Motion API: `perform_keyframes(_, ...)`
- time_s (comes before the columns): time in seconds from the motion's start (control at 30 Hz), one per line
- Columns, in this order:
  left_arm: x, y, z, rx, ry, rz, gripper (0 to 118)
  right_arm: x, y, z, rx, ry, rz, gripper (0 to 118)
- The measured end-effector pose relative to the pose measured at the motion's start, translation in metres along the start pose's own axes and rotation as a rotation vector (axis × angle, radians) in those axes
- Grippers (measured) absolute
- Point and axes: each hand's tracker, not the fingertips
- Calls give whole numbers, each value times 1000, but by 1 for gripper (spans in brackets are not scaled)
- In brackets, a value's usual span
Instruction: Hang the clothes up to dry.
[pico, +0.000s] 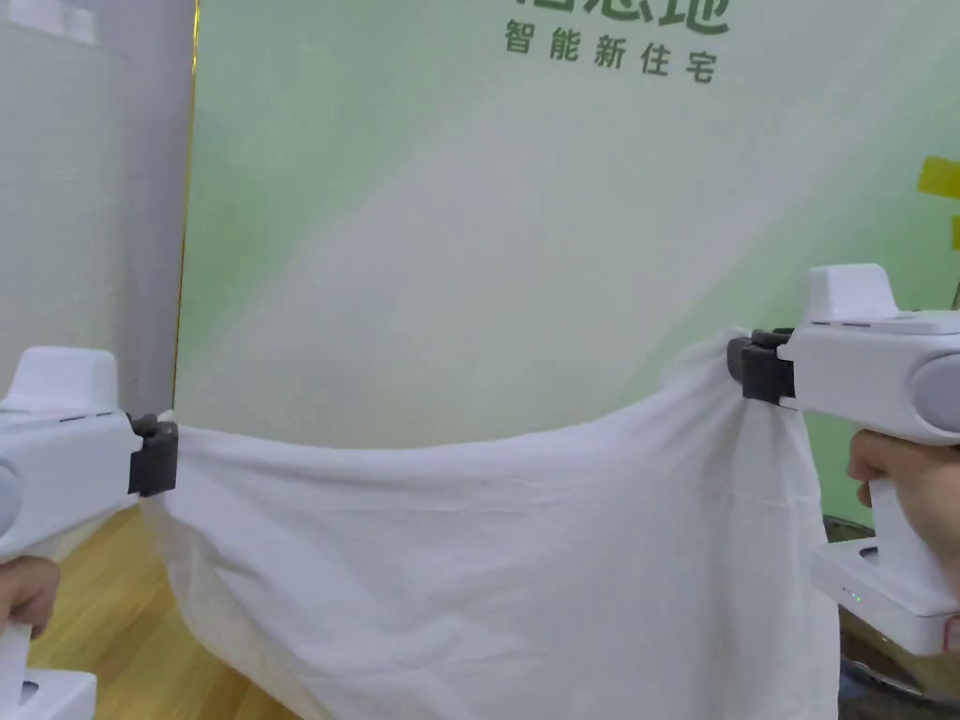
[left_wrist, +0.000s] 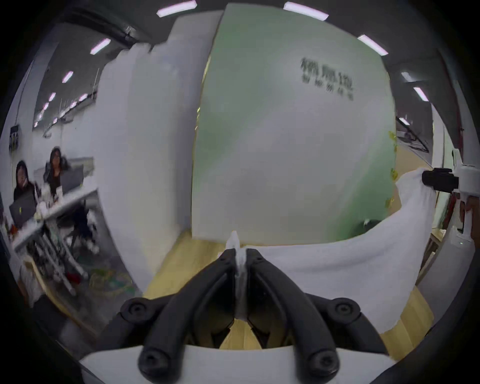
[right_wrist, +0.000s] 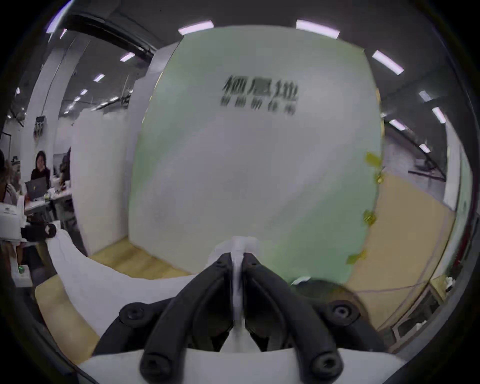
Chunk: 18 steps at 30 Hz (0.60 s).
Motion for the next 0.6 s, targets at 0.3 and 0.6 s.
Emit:
perform_keyframes(0.3,32,180,16,225,59,-6,8,29,138,48,171,-181,8,6)
perform_keyframes(0.6,50,294,32,343,238,40,8,30,240,49,232,-395,-56,6)
